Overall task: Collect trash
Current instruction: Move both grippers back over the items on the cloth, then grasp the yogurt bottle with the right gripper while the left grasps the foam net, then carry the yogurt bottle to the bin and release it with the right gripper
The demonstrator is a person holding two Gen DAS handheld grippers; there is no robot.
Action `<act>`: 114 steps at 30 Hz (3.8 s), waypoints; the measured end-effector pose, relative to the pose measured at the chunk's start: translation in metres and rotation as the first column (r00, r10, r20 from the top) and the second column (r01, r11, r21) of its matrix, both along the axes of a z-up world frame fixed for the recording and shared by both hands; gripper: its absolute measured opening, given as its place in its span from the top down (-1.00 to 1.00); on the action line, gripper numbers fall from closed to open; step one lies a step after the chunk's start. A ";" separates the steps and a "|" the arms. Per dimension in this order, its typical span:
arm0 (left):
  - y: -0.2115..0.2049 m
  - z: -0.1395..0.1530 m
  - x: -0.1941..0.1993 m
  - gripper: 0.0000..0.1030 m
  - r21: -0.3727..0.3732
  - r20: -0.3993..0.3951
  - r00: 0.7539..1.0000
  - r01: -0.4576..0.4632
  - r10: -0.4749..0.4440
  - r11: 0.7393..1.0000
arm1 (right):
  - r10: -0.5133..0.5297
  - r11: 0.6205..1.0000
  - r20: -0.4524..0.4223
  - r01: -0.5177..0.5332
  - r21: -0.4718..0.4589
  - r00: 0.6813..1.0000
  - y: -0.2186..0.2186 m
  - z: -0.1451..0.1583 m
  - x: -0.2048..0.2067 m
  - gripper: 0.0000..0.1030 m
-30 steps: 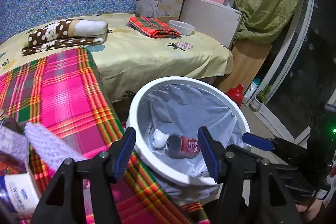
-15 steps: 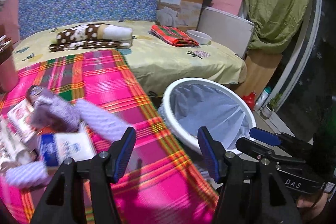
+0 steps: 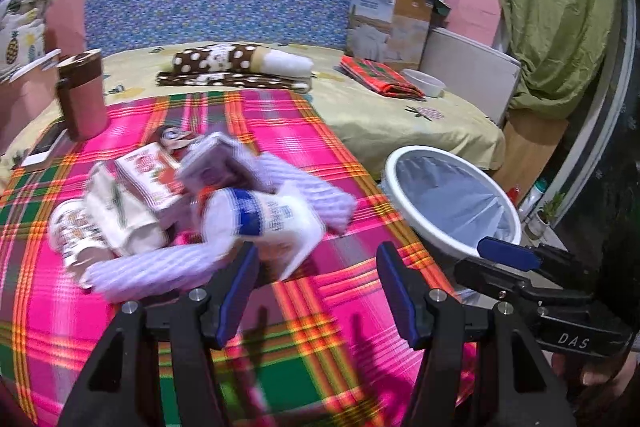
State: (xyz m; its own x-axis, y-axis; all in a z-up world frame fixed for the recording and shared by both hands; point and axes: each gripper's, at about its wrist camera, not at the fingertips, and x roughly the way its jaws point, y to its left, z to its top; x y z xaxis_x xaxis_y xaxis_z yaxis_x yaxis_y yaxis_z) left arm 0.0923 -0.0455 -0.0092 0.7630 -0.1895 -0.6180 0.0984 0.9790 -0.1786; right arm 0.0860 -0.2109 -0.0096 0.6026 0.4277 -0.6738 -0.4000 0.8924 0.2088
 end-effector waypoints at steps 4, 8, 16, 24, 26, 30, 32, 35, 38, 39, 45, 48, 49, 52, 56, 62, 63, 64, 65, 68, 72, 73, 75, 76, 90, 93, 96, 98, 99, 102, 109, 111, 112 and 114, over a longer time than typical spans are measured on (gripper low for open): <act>0.016 -0.003 -0.009 -0.22 0.002 -0.001 0.999 -0.034 0.034 0.999 | 0.039 0.999 -0.002 -0.039 -0.009 0.999 0.012 0.000 -0.003 -0.12; 0.036 -0.008 -0.015 -0.22 0.005 -0.003 0.997 -0.073 0.073 0.997 | 0.064 0.998 -0.009 -0.064 -0.007 0.998 0.023 -0.001 -0.004 -0.12; 0.068 -0.010 -0.017 -0.23 0.027 0.002 0.990 -0.142 0.142 0.990 | 0.107 0.994 -0.022 -0.107 -0.004 0.994 0.046 -0.003 0.001 -0.12; 0.101 -0.022 -0.009 -0.23 0.035 -0.025 0.979 -0.201 0.202 0.979 | 0.136 0.991 -0.039 -0.136 -0.009 0.990 0.066 -0.006 0.014 -0.12; 0.106 -0.027 -0.007 -0.23 0.041 -0.037 0.977 -0.208 0.210 0.977 | 0.137 0.990 -0.047 -0.138 -0.012 0.989 0.070 -0.008 0.018 -0.12; 0.110 -0.032 -0.004 -0.23 0.050 -0.050 0.978 -0.199 0.201 0.979 | 0.129 0.992 -0.058 -0.129 -0.007 0.990 0.073 -0.011 0.025 0.00; 0.111 -0.033 -0.002 -0.23 0.052 -0.051 0.981 -0.187 0.190 0.981 | 0.134 0.991 -0.072 -0.134 0.000 0.988 0.075 -0.013 0.029 0.26; 0.111 -0.033 0.001 -0.23 0.058 -0.047 0.983 -0.173 0.176 0.983 | 0.134 0.991 -0.093 -0.133 0.018 0.987 0.075 -0.017 0.033 0.48; 0.111 -0.033 0.007 -0.25 0.061 -0.051 0.987 -0.152 0.155 0.987 | 0.121 0.992 -0.099 -0.119 0.027 0.988 0.072 -0.020 0.034 0.85; 0.110 -0.035 0.010 -0.25 0.066 -0.059 0.988 -0.140 0.144 0.988 | 0.121 0.993 -0.097 -0.118 0.032 0.988 0.071 -0.019 0.034 0.86; 0.097 -0.041 0.011 -0.26 0.065 -0.091 0.994 -0.060 0.066 0.996 | 0.099 0.995 -0.081 -0.096 0.038 0.992 0.059 -0.013 0.032 0.89; 0.084 -0.042 0.006 -0.26 0.065 -0.102 0.995 0.004 0.003 0.998 | 0.068 0.997 -0.082 -0.065 0.039 0.994 0.048 -0.012 0.035 0.89; 0.081 -0.042 0.005 -0.26 0.061 -0.108 0.994 0.025 -0.018 0.998 | 0.056 0.998 -0.081 -0.053 0.038 0.995 0.044 -0.012 0.037 0.89; 0.072 -0.043 0.000 -0.26 0.057 -0.120 0.990 0.076 -0.068 0.996 | 0.027 0.999 -0.079 -0.024 0.035 0.996 0.035 -0.010 0.040 0.89; 0.068 -0.041 0.002 -0.25 0.086 -0.115 0.992 0.062 -0.052 0.994 | 0.004 0.999 -0.071 -0.001 0.034 0.997 0.025 -0.007 0.040 0.89; 0.064 -0.035 0.017 -0.26 0.117 -0.103 0.993 0.074 -0.062 0.990 | 0.040 0.997 -0.085 -0.034 0.074 0.996 0.023 -0.008 0.042 0.88; 0.062 -0.037 0.020 -0.26 0.127 -0.109 0.992 0.082 -0.068 0.989 | 0.038 0.997 -0.083 -0.033 0.067 0.996 0.025 -0.009 0.043 0.85; 0.060 -0.038 0.023 -0.26 0.129 -0.115 0.990 0.093 -0.078 0.987 | 0.044 0.997 -0.077 -0.039 0.064 0.996 0.025 -0.009 0.044 0.76; 0.058 -0.041 0.026 -0.26 0.127 -0.126 0.988 0.108 -0.092 0.986 | 0.052 0.997 -0.072 -0.047 0.064 0.996 0.026 -0.009 0.044 0.68; 0.052 -0.048 0.030 -0.26 0.141 -0.153 0.984 0.119 -0.097 0.983 | 0.077 0.994 -0.072 -0.071 0.080 0.994 0.027 -0.010 0.046 0.14; 0.044 -0.052 0.027 -0.22 0.167 -0.162 0.983 0.115 -0.088 0.979 | 0.117 0.989 -0.076 -0.110 0.099 0.990 0.031 -0.013 0.047 0.10; 0.044 -0.053 0.026 -0.12 0.175 -0.161 0.984 0.103 -0.075 0.979 | 0.130 0.987 -0.077 -0.121 0.104 0.989 0.032 -0.013 0.048 0.09; 0.046 -0.052 0.025 0.10 0.180 -0.157 0.987 0.072 -0.044 0.981 | 0.145 0.984 -0.082 -0.135 0.116 0.986 0.034 -0.014 0.049 -0.02; 0.048 -0.051 0.024 0.24 0.176 -0.155 0.988 0.055 -0.027 0.983 | 0.153 0.982 -0.084 -0.142 0.122 0.985 0.036 -0.015 0.050 -0.12; 0.073 -0.052 0.007 0.50 0.106 -0.150 0.986 -0.060 0.076 0.993 | 0.256 0.964 -0.104 -0.246 0.105 0.961 0.061 -0.020 0.048 0.33; 0.075 -0.053 0.003 0.51 0.102 -0.149 0.985 -0.070 0.085 0.992 | 0.268 0.962 -0.106 -0.259 0.091 0.957 0.063 -0.021 0.047 0.40; 0.076 -0.051 0.000 0.51 0.097 -0.149 0.984 -0.081 0.095 0.992 | 0.269 0.962 -0.088 -0.262 0.077 0.959 0.063 -0.019 0.043 0.78; 0.077 -0.050 -0.002 0.51 0.091 -0.147 0.984 -0.087 0.100 0.992 | 0.267 0.962 -0.075 -0.261 0.075 0.961 0.063 -0.015 0.039 0.82; 0.077 -0.050 -0.003 0.52 0.088 -0.145 0.984 -0.089 0.102 0.992 | 0.264 0.963 -0.072 -0.259 0.075 0.962 0.063 -0.015 0.038 0.82; 0.077 -0.047 -0.008 0.52 0.078 -0.139 0.985 -0.095 0.106 0.992 | 0.246 0.968 -0.062 -0.242 0.073 0.967 0.061 -0.012 0.035 0.82; 0.070 -0.034 -0.017 0.52 0.052 -0.112 0.989 -0.089 0.094 0.995 | 0.220 0.972 -0.032 -0.216 0.089 0.975 0.050 -0.001 0.021 0.82; 0.066 -0.031 -0.019 0.52 0.049 -0.105 0.990 -0.084 0.089 0.995 | 0.214 0.973 -0.027 -0.211 0.092 0.976 0.048 0.001 0.019 0.83; 0.064 -0.030 -0.019 0.52 0.047 -0.102 0.991 -0.082 0.086 0.996 | 0.210 0.974 -0.024 -0.207 0.094 0.977 0.046 0.002 0.017 0.82; 0.061 -0.028 -0.021 0.52 0.043 -0.098 0.992 -0.076 0.080 0.996 | 0.205 0.975 -0.022 -0.202 0.096 0.979 0.043 0.003 0.015 0.82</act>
State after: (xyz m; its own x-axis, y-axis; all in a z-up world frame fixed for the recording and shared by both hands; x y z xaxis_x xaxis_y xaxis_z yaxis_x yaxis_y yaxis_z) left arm 0.0715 0.0157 -0.0369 0.7091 -0.1061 -0.6971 0.0051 0.9894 -0.1454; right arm 0.1011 -0.1674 -0.0068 0.4755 0.6007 -0.6427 -0.5630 0.7692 0.3023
